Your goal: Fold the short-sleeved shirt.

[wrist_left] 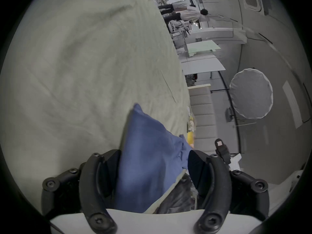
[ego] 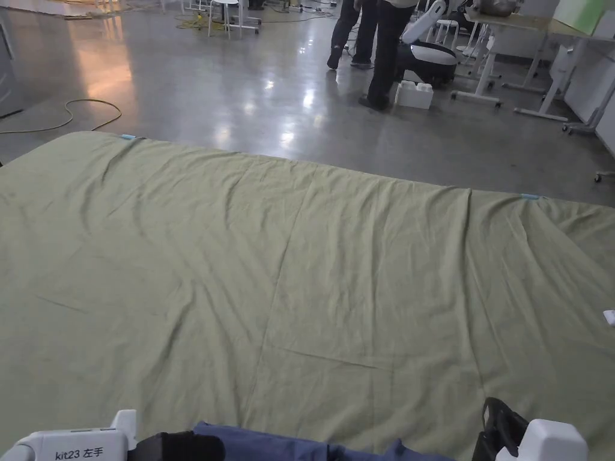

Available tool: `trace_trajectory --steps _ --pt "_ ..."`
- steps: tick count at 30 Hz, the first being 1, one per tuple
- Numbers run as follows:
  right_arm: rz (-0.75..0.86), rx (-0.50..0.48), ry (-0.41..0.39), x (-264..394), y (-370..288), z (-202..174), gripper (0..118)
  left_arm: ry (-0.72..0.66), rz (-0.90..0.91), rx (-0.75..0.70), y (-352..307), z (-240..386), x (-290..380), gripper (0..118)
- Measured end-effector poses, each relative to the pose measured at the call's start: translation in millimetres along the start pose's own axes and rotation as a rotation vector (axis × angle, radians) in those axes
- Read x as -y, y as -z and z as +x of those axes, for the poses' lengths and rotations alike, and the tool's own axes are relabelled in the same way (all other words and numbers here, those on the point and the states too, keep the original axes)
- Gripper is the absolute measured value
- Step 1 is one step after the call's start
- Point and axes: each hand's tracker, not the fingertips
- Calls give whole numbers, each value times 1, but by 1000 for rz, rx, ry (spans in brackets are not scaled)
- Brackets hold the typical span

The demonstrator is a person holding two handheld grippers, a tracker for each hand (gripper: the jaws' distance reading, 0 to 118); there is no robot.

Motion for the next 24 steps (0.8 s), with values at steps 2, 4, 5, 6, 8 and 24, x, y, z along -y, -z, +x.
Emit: trace_trajectory --steps 2,4,5,6,8,24 --pt "1 0 0 0 -1 -1 2 7 -24 2 5 30 18 61" --pt "0 -1 2 0 -1 0 2 68 -32 -113 -5 28 9 19" --pt "0 0 3 1 -1 0 2 65 -51 -143 23 5 13 16" --pt "-2 1 3 1 -1 1 2 44 -46 -121 24 -5 8 14" --pt "-2 5 6 1 -2 2 2 23 -22 -85 10 -15 -10 12" --pt "-1 8 14 1 1 9 2 356 100 -390 -50 74 -23 10"
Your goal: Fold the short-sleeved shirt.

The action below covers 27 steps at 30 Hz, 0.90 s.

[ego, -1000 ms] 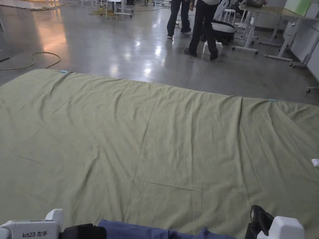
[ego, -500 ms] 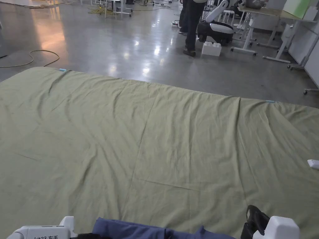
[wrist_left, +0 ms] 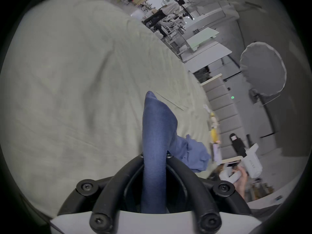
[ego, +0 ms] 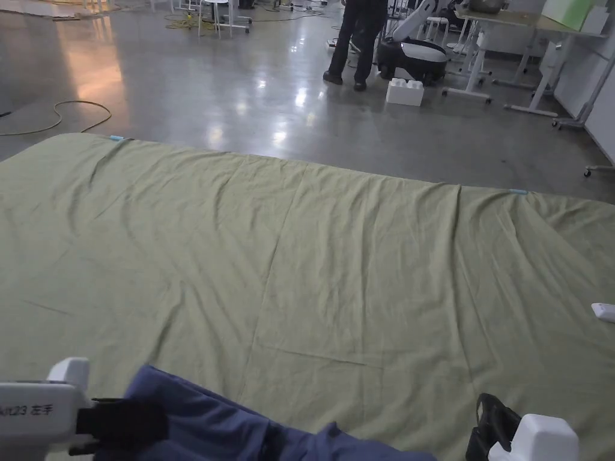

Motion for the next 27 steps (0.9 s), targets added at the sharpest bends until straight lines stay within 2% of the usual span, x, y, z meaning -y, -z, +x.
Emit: trace_trajectory --steps 3,4,9,13,27 --pt "-5 -9 3 2 4 -2 2 68 1 -179 -21 37 -7 10" --pt "-6 -12 4 2 4 -3 2 81 10 -198 -25 46 -9 10" --pt "-11 -28 9 4 8 -6 2 75 15 -208 -42 71 -15 10" --pt "-16 -35 11 3 11 -7 2 128 30 -255 -38 101 -13 10" --pt "-33 -25 29 10 12 -5 2 211 -63 -253 24 198 5 11"
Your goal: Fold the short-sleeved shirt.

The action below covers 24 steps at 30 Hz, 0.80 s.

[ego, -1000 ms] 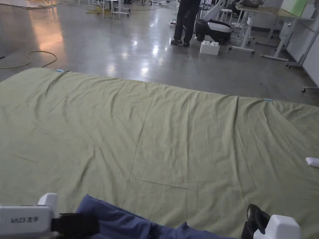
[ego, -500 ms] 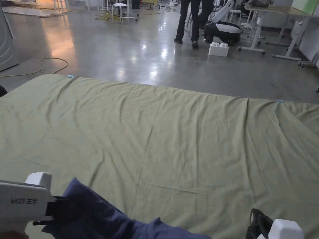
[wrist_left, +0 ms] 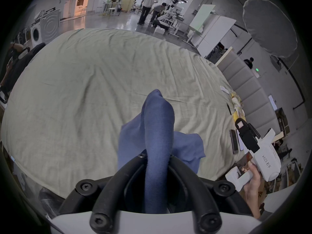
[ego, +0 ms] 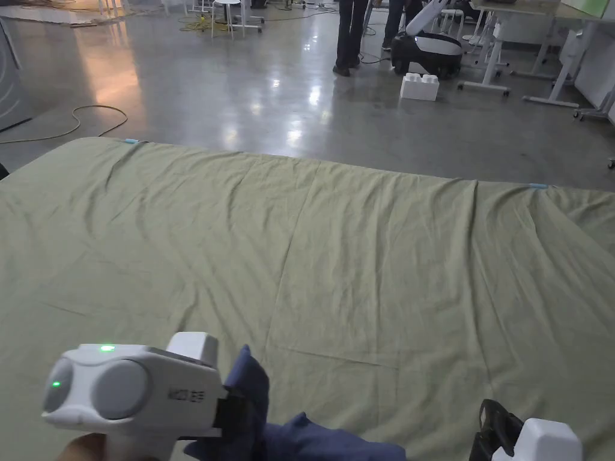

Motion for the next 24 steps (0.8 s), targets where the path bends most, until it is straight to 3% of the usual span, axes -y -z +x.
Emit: trace_trajectory --steps 8,16,17,21,24 --pt "-7 12 11 3 -6 3 2 131 -86 -37 60 68 8 13" --pt "-6 26 11 5 -12 6 2 125 -96 -72 115 99 24 14" --pt "-7 26 10 5 -12 6 2 114 -100 -73 120 99 25 19" --pt "-9 27 8 5 -14 7 2 43 -108 63 125 94 32 68" --pt "-9 31 8 6 -15 9 2 22 -97 115 115 85 33 68"
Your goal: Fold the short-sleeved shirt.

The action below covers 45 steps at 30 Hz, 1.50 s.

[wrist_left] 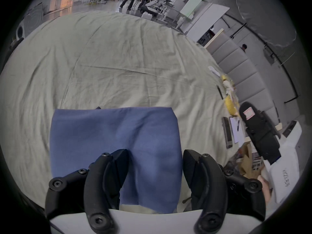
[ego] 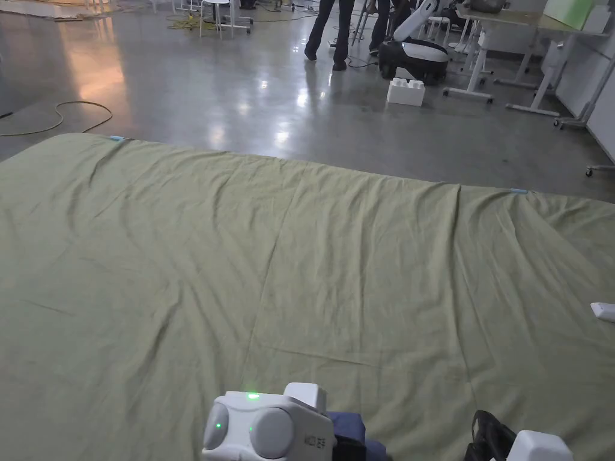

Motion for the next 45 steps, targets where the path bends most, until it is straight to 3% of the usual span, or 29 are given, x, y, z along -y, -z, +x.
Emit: trace_trajectory --steps 7,11,24,28,36,40,45 --pt "-3 4 7 1 -3 2 2 -31 97 24 -30 -26 -5 64" --pt "-6 2 6 2 -3 0 2 -68 94 66 -27 -35 -5 23" --pt "-27 8 1 7 -2 2 2 -34 1 122 44 -8 25 13" --pt "-27 7 -3 7 -2 1 2 -27 9 78 66 -6 33 7" --pt "13 1 -14 -4 -3 -6 2 7 36 105 52 -5 31 6" --pt "87 17 -30 -21 -3 -13 2 83 190 83 7 -13 14 7" --pt "187 45 -67 -45 3 -28 2 176 497 -116 -57 -28 -8 7"
